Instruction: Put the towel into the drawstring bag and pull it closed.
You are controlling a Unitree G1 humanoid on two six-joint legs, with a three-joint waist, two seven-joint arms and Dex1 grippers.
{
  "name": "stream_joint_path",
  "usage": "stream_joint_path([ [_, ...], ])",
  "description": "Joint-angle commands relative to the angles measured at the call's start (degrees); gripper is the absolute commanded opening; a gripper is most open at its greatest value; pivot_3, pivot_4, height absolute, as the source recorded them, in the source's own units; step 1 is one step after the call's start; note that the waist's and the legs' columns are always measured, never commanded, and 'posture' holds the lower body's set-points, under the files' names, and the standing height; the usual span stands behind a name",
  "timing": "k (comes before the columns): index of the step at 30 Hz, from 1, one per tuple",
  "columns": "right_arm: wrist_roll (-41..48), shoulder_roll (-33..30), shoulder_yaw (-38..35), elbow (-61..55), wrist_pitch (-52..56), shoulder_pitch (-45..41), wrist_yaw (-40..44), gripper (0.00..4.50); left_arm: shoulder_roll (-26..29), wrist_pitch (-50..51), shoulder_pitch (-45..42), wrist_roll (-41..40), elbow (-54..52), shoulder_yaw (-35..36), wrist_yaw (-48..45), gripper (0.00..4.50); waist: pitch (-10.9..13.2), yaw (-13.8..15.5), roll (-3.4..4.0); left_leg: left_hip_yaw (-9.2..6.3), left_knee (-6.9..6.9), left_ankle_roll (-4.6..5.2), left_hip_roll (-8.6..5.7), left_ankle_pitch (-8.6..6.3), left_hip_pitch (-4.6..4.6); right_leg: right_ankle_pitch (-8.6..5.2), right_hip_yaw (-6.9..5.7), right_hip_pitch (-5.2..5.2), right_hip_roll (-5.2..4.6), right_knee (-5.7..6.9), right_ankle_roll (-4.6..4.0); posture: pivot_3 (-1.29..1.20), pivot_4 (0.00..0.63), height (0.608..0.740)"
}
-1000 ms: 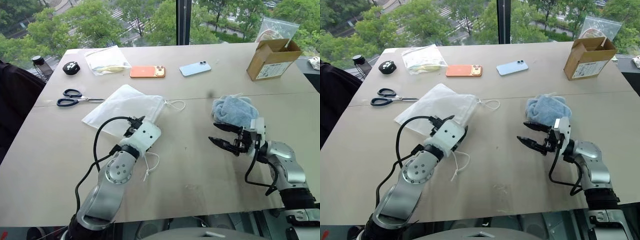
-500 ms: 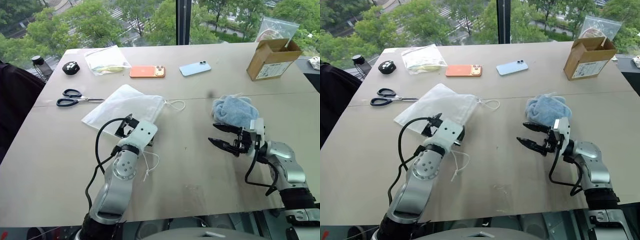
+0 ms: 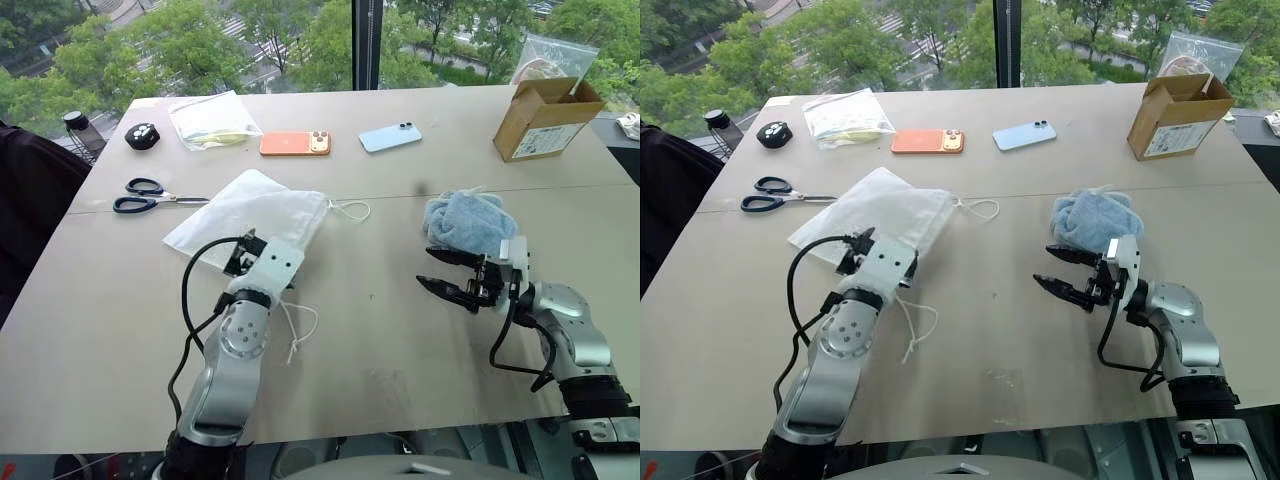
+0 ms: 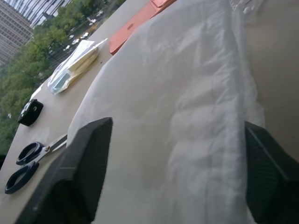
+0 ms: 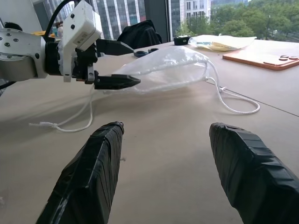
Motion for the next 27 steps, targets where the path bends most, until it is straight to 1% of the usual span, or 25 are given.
stream_joint_path([
  [1, 0.18, -0.31, -0.61, -0.76, -0.42, -0.11, -0.12, 3.19, -0.53, -2.34, 0.11, 0.18, -1.13, 1.41, 0.43, 2.0, 0.0, -0.01, 0.0, 0.0, 0.0, 0.01, 0.0, 0.0, 0.0, 0.0, 0.0, 0.0, 0.0, 0.0, 0.0, 0.0, 0.15, 0.734],
  [4, 0.08, -0.38, -0.76, -0.78, -0.41, -0.32, -0.32, 3.19, -1.15, -3.37, 0.15, -0.1, -1.18, 2.1, 0.49, 0.6, 0.0, -0.01, 0.0, 0.0, 0.0, 0.0, 0.0, 0.0, 0.0, 0.0, 0.0, 0.0, 0.0, 0.0, 0.0, 0.0, 0.15, 0.734],
  [5, 0.01, -0.42, -0.85, -0.9, -0.41, -0.44, -0.49, 3.19, -1.38, -3.85, 0.19, -0.39, -1.3, 2.57, 0.52, 0.04, 0.0, -0.01, 0.0, 0.0, 0.0, 0.0, 0.0, 0.0, 0.0, 0.0, 0.0, 0.0, 0.0, 0.0, 0.0, 0.0, 0.15, 0.734],
  [9, -0.82, -0.12, -1.31, -1.79, 0.11, -1.64, -3.72, 3.19, -2.69, -6.51, -0.43, -1.4, -1.42, 5.12, 1.61, 0.02, 0.0, -0.02, 0.0, 0.0, 0.0, 0.0, 0.0, 0.0, 0.0, 0.0, 0.0, 0.0, 0.0, 0.0, 0.0, 0.0, 0.15, 0.734],
  [13, -8.52, 1.35, -0.86, -0.96, 2.34, -6.03, -17.79, 3.19, -5.08, -8.72, -1.55, -4.11, -1.28, 8.05, 2.25, 0.02, 0.0, -0.1, 0.0, 0.02, 0.01, -0.07, 0.0, 0.04, 0.01, 0.0, 0.02, -0.01, 0.0, 0.04, 0.0, 0.0, 0.15, 0.734],
  [16, -14.75, -1.56, 1.16, 0.59, 2.55, -9.23, -20.32, 3.19, -5.85, -8.9, -2.41, -5.46, -1.55, 9.11, 1.44, 0.02, 0.0, -0.01, 0.0, 0.02, 0.02, -0.08, 0.0, 0.05, 0.01, 0.0, -0.01, -0.02, 0.01, 0.06, 0.0, 0.0, 0.15, 0.734],
  [19, -21.07, -3.48, 2.05, 5.52, 0.0, -13.25, -25.0, 3.98, -6.28, -8.57, -2.46, -6.51, -1.81, 8.91, 0.36, 0.0, 0.0, 0.07, -0.01, 0.04, 0.06, -0.09, -0.02, 0.05, -0.04, 0.0, -0.06, -0.02, 0.01, 0.01, 0.0, 0.0, 0.15, 0.734],
  [20, -22.53, -3.68, 1.77, 6.72, -0.04, -14.54, -27.23, 4.49, -6.29, -8.57, -2.38, -6.49, -1.99, 8.71, 0.19, 0.0, 0.0, 0.06, -0.01, 0.05, 0.08, -0.09, -0.02, 0.05, -0.05, 0.0, -0.09, -0.02, 0.01, -0.01, 0.0, 0.0, 0.15, 0.734],
  [22, -23.8, -3.7, 1.25, 8.54, -0.2, -16.67, -29.64, 4.49, -6.5, -8.32, -2.17, -6.49, -2.28, 8.52, 0.1, 0.0, 0.0, -0.06, -0.01, 0.08, 0.07, -0.09, -0.02, 0.06, -0.06, 0.0, -0.08, -0.03, 0.01, 0.0, 0.0, 0.0, 0.15, 0.734],
  [27, -24.66, -4.97, 2.57, 11.02, 4.17, -17.26, -28.22, 4.49, -6.66, -8.0, -1.65, -6.31, -3.11, 8.29, -0.17, 0.0, 0.0, -0.12, -0.01, 0.11, 0.07, -0.09, 0.0, 0.06, -0.04, 0.0, -0.04, -0.04, 0.04, 0.01, 0.0, 0.0, 0.15, 0.734],
])
